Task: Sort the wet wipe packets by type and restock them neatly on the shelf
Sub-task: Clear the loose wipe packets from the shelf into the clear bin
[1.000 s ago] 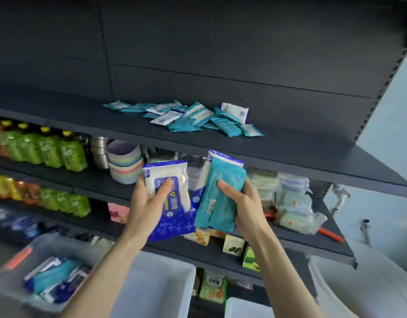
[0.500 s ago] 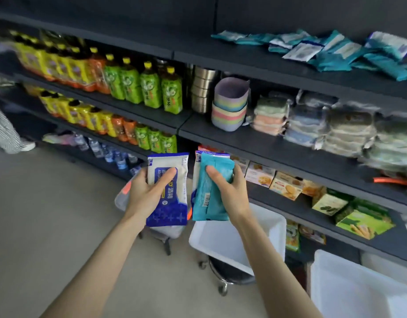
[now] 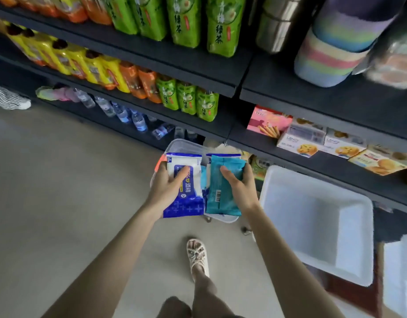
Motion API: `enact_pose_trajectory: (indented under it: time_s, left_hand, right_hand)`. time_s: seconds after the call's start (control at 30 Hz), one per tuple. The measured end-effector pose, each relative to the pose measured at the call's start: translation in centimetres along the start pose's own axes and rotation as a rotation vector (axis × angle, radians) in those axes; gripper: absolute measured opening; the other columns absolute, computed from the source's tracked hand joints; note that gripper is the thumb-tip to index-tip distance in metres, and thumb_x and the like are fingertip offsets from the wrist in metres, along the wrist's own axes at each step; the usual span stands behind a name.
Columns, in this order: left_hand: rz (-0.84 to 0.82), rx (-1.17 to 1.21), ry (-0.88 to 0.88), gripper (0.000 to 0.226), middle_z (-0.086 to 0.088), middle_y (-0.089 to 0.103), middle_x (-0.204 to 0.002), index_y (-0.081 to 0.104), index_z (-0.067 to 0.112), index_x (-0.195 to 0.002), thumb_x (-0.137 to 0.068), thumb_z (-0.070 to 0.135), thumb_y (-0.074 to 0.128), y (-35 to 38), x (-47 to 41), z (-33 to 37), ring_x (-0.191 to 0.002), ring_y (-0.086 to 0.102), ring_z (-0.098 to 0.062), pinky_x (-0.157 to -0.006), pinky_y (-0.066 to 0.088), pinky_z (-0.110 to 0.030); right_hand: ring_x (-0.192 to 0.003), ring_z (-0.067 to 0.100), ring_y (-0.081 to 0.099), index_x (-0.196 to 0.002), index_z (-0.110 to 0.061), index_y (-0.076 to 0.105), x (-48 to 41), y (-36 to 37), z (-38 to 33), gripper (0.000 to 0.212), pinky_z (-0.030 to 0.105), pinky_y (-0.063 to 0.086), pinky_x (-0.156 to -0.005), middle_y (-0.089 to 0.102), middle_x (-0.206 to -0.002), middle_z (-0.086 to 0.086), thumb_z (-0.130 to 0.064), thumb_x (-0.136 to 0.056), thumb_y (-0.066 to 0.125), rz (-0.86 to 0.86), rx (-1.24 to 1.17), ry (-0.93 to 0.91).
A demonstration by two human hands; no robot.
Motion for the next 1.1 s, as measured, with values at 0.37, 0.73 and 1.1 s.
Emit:
enact_pose_trajectory:
  time_s: [0.37, 0.73, 1.1]
  left_hand:
    - [-0.241, -0.246, -0.095, 0.024, 0.002, 0.063, -0.097, 0.046, 0.031, -0.100, -0.088, 0.024, 0.066, 2.0, -20.8, -11.9, -0.095, 0.063, -0.021, -0.083, 0.051, -0.034]
    - [-0.335, -0.468, 0.083, 0.039, 0.001, 0.059, -0.089, 0.046, 0.010, -0.104, -0.082, 0.025, 0.074, 7.7, -35.3, -23.7, -0.080, 0.057, -0.018, -0.077, 0.047, -0.020]
    - [-0.460, -0.533, 0.030, 0.052, -0.010, 0.053, -0.113, 0.039, 0.009, -0.120, -0.086, 0.039, 0.065, 9.4, -35.2, -28.7, -0.097, 0.056, -0.023, -0.081, 0.045, -0.034]
  right_hand:
    - [-0.099, 0.031, 0.062, -0.108, -0.011, 0.047, -16.3, 7.1, 14.6, 0.029, 0.051, 0.053, -0.086, 0.061, -0.108, 0.013, -0.017, -0.087, 0.067, 0.233, 0.071, 0.236]
    - [-0.096, 0.025, 0.055, -0.125, -0.009, 0.042, -28.4, 8.9, 26.0, 0.049, 0.023, 0.049, -0.078, 0.057, -0.104, 0.006, -0.026, -0.087, 0.067, 0.439, 0.381, 0.212]
    - [-0.140, 0.026, 0.024, -0.153, -0.020, 0.006, -30.0, 9.6, 30.5, 0.077, 0.055, 0.025, -0.112, 0.027, -0.154, 0.006, -0.058, -0.094, 0.037, 0.211, 0.696, 0.331]
Point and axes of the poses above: each hand's wrist, its own x-axis away from the middle knuckle, its own y-axis out of the palm, z = x × y, the point moved 9 cm from there along -x, towards the middle knuckle
